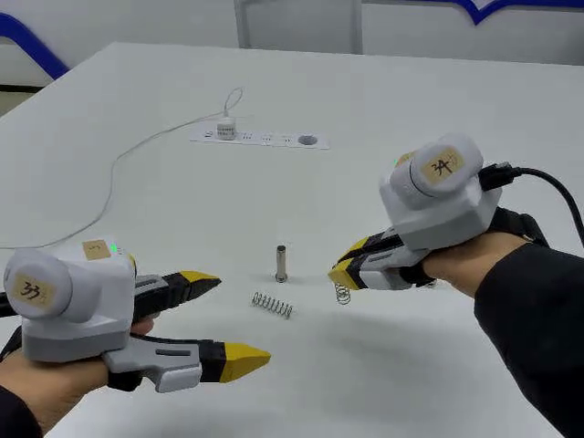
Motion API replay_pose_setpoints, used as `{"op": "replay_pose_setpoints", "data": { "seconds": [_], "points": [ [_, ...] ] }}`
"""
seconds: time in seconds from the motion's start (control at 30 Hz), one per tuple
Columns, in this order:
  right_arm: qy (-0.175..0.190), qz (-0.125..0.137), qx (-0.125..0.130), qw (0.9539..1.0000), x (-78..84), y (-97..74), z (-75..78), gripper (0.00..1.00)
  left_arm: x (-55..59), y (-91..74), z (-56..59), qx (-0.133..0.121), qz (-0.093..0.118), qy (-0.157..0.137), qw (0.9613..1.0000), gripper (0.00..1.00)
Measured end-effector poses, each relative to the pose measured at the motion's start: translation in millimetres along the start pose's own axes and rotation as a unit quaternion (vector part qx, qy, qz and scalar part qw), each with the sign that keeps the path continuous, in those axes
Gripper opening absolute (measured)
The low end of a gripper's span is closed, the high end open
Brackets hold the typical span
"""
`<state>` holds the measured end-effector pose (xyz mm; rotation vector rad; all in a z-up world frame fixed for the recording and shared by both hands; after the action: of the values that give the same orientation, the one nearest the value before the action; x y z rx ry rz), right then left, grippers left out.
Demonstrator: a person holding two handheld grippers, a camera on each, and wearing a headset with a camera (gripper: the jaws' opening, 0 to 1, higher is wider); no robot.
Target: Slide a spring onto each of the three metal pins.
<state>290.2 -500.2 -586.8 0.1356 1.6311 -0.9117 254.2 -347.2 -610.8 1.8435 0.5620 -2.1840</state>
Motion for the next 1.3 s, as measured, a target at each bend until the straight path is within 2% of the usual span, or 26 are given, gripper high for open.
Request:
{"op": "replay_pose_setpoints", "data": {
  "seconds": [0.27,0.67,1.0,1.3],
  "points": [
    [-0.004,0.028,-0.014,0.9995,-20.9,-0.1,-13.1,0.11,-8.7,14.1,7.3,0.025,0.002,0.007,0.9996,0.68],
    [-0.004,0.061,-0.046,0.9971,-45.3,2.3,-36.9,0.11,-17.2,27.2,12.4,0.044,0.013,0.011,0.9989,0.58],
    [-0.005,0.069,-0.071,0.9951,-52.9,5.8,-54.5,0.11,-22.5,29.1,11.6,0.044,0.028,0.022,0.9984,0.47],
    [-0.012,0.069,-0.080,0.9943,-54.7,7.6,-62.9,0.11,-25.3,30.2,12.4,0.052,0.039,0.042,0.9970,0.34]
  ]
}}
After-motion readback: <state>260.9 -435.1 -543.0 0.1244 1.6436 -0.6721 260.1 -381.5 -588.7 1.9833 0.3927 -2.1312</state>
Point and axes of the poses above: the centre of the closed fingertips' face, and the gripper's own axes: y roughly forward along the fingers, z roughly to its right, x roughly out of its underside, the point moved 5 cm from there along -y, roughly backward along the fingers, and after that the axes turned 14 degrees about z, right-handed, at the moved point
